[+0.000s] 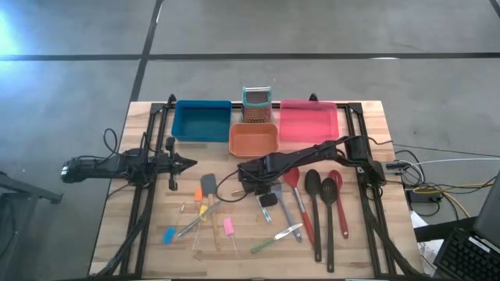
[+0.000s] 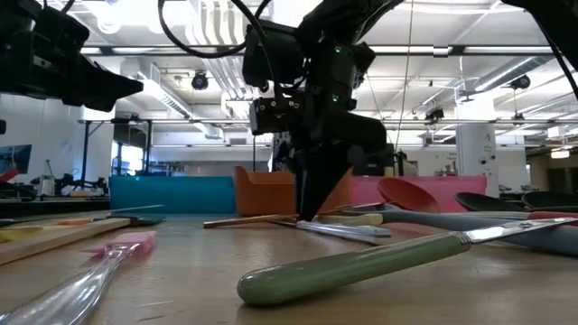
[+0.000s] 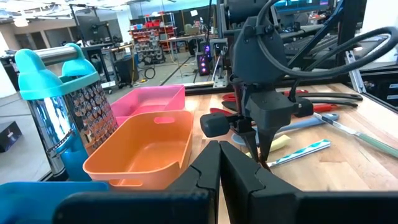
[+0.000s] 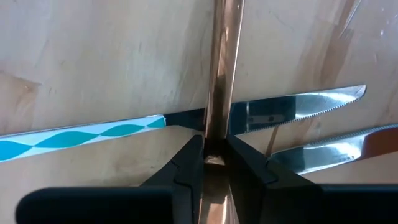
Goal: Pick & Place Kitchen Items
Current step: Put the bronze table knife into the brown bin
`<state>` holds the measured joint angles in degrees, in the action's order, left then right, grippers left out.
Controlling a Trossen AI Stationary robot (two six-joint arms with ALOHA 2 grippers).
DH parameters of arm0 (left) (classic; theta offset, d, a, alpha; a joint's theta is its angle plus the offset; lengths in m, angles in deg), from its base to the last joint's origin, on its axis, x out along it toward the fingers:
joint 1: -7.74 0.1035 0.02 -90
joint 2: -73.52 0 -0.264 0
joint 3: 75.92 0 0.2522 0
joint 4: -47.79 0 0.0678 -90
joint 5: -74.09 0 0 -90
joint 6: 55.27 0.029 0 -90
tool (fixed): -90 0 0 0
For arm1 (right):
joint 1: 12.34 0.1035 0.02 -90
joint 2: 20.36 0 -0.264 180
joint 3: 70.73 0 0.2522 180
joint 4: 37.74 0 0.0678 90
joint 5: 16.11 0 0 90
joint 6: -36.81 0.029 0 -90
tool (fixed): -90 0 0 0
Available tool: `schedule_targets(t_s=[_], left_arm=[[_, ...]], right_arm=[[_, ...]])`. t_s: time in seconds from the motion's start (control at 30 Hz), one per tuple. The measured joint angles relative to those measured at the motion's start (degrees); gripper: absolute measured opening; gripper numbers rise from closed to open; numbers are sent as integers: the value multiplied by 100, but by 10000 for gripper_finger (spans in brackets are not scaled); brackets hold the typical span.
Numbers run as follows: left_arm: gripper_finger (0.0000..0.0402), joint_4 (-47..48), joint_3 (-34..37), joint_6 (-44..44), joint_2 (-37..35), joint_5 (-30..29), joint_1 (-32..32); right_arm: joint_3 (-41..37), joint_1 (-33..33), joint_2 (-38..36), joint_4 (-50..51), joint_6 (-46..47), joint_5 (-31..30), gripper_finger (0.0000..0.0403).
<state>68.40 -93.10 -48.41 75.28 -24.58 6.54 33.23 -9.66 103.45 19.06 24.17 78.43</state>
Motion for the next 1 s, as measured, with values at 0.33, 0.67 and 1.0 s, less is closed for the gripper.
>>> schedule_targets(t_s=[0.33, 0.67, 1.0], left_arm=[[14, -1, 0, 0, 1, -1, -1], [14, 0, 0, 0, 2, -1, 0], [14, 0, 0, 0, 2, 0, 0]], right_arm=[[-256, 0, -35, -248, 20, 2, 50], [5, 2, -67, 2, 304, -9, 29], [993, -131, -282, 1140, -31, -192, 29]])
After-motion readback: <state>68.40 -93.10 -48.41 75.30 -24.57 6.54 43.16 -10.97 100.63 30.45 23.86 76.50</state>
